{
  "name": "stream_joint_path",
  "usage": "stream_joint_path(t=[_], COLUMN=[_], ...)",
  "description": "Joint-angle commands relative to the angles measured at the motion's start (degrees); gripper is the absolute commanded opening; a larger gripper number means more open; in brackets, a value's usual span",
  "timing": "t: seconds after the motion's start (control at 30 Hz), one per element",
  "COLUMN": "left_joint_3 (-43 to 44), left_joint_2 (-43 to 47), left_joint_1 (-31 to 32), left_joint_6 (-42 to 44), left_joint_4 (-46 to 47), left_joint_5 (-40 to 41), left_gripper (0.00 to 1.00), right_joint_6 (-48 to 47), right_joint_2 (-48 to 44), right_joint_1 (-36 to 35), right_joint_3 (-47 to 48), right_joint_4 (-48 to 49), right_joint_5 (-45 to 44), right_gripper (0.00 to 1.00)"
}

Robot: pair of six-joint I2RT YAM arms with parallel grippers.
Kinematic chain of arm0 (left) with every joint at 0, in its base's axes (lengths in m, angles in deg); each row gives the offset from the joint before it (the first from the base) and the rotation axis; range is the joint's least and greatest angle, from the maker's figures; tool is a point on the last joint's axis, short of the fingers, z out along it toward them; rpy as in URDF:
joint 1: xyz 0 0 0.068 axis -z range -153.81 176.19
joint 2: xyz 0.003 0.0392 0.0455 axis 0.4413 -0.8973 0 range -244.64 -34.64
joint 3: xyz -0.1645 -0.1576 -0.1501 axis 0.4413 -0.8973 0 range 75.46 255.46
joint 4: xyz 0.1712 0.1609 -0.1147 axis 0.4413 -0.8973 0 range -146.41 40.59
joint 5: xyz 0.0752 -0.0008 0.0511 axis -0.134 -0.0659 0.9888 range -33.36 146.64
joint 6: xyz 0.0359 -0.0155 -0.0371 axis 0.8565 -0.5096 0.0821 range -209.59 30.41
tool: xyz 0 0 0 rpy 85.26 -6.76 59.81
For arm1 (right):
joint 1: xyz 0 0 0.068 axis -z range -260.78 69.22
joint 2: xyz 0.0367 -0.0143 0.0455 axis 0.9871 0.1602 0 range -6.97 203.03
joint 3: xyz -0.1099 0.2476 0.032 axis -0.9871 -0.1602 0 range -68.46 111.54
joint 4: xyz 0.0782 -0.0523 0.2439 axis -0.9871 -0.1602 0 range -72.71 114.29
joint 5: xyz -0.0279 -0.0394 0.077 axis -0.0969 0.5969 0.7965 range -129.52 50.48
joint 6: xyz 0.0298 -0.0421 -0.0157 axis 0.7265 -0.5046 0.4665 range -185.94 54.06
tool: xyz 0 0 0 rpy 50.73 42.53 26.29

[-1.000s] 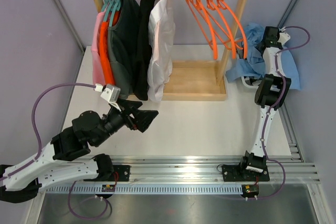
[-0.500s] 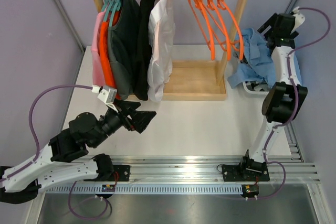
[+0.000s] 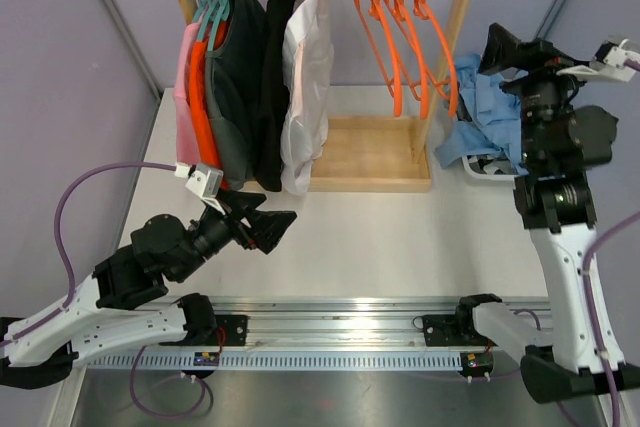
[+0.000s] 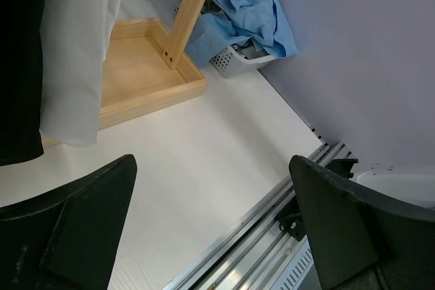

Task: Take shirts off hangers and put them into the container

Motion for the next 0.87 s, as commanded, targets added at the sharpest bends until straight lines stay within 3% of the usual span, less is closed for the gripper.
stream_joint_path(t=[0.0, 0.03, 0.1, 0.2, 0.37, 0.83], left_joint_3=[1.7, 1.6, 1.4, 1.6, 2.5, 7.3], left_joint_2=[0.7, 0.8, 0.8, 0.4, -0.6, -6.5], left_joint_1=[0.2, 0.2, 0.2, 0.2, 0.2, 0.2], left_joint_6=[1.9, 2.2, 3.0, 3.9, 4.5, 5.0], left_joint_4=[2.2, 2.5, 3.6, 4.5, 5.2, 5.5], left_joint_5=[1.4, 1.4, 1.2, 0.5, 0.1, -1.0], left_gripper=[0.99, 0.99, 0.99, 0.99, 0.99, 0.99], right_joint_6=[-2.2, -1.2, 0.9, 5.1, 6.2, 13.9], right_joint_2=[-5.5, -7.2, -8.1, -10.1, -10.4, -9.7], right_joint_1=[-3.9, -4.1, -4.1, -4.8, -6.3, -8.1], right_joint_3=[-2.4, -1.4, -1.1, -2.1, -2.7, -5.4], right_joint_4=[-3.8, -9.4, -12.2, -13.9, -17.8, -12.4], right_joint_5=[8.2, 11.2, 24.1, 36.5, 49.6, 60.2], right_gripper=[1.0, 0.99, 1.0, 0.99, 1.0, 1.0])
